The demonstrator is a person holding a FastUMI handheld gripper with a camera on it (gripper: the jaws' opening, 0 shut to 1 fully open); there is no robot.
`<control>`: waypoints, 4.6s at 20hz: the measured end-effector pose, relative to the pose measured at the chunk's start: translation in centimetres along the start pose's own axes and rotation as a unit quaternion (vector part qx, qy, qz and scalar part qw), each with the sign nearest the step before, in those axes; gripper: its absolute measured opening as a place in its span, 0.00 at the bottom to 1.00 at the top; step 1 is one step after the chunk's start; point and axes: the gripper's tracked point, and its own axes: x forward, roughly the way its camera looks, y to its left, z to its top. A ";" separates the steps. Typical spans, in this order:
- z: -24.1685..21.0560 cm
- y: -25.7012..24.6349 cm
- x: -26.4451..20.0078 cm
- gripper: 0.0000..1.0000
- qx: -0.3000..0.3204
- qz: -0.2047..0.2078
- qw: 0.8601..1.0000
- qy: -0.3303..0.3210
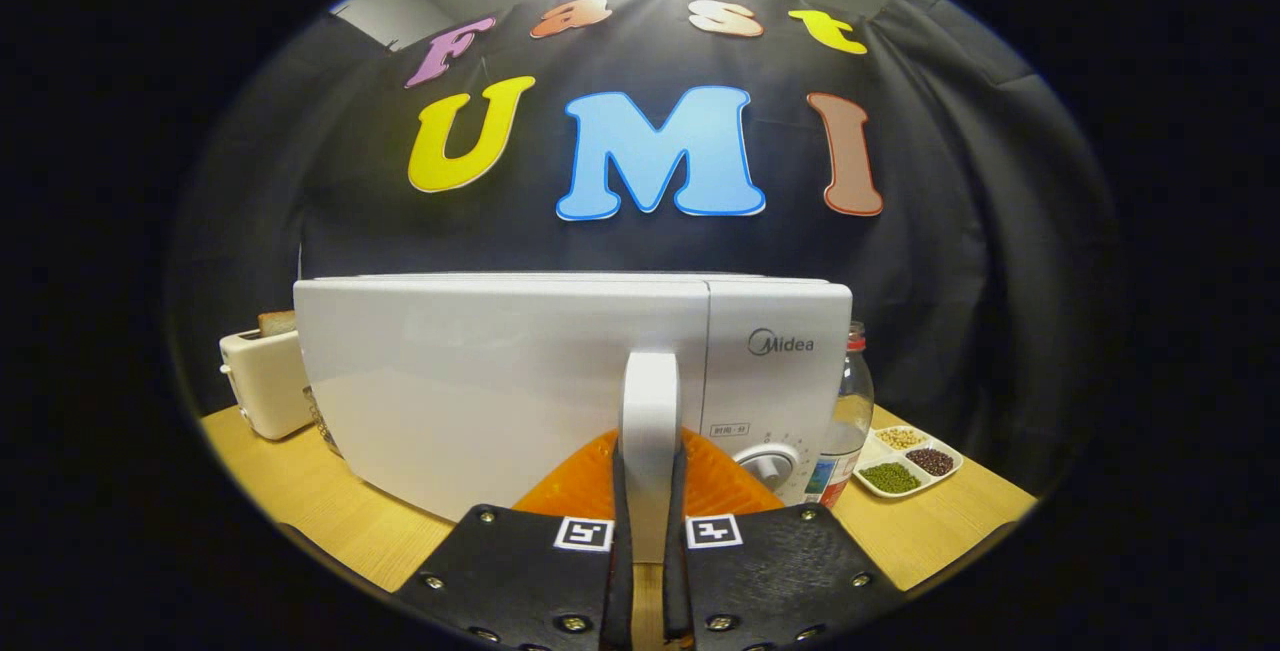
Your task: Open the microwave, put the food inside, and close the microwave door.
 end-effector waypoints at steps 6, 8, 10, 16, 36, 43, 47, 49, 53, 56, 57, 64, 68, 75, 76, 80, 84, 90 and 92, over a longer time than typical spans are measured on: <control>-0.1 -0.1 -0.9 0.12 0.008 -0.006 1.000 0.006; -0.2 0.0 -1.6 0.12 0.003 -0.009 1.000 0.005; -0.4 0.3 -3.1 0.12 -0.025 -0.012 1.000 -0.006; -0.9 2.6 -8.9 0.12 -0.020 0.026 0.999 -0.001; -2.6 19.6 -23.7 0.11 0.007 0.096 0.995 -0.020; -1.5 28.5 -28.1 0.11 -0.006 0.105 0.992 -0.068; -2.0 33.5 -29.3 0.11 -0.017 0.142 0.988 -0.065; -1.9 34.3 -29.0 0.11 -0.020 0.141 0.987 -0.068; -2.9 35.4 -28.8 0.11 -0.007 0.164 0.986 -0.038; -2.2 36.1 -30.5 0.11 0.000 0.209 0.977 -0.043; -2.2 35.6 -31.2 0.11 0.005 0.222 0.974 -0.038; -4.2 28.5 -32.8 0.79 0.022 0.273 0.961 0.032; -6.4 20.8 -32.0 0.98 -0.004 0.220 0.974 0.048; -11.5 9.6 -31.3 0.98 -0.021 0.118 0.989 0.087; -11.9 8.7 -31.1 0.98 -0.023 0.106 0.990 0.092; -14.5 7.0 -30.4 0.98 -0.026 0.083 0.988 0.124; -15.9 6.2 -29.9 0.98 -0.040 0.070 0.986 0.145; -17.8 7.0 -29.2 0.96 -0.018 0.098 0.980 0.172; -17.6 6.8 -29.3 0.87 -0.012 0.100 0.980 0.171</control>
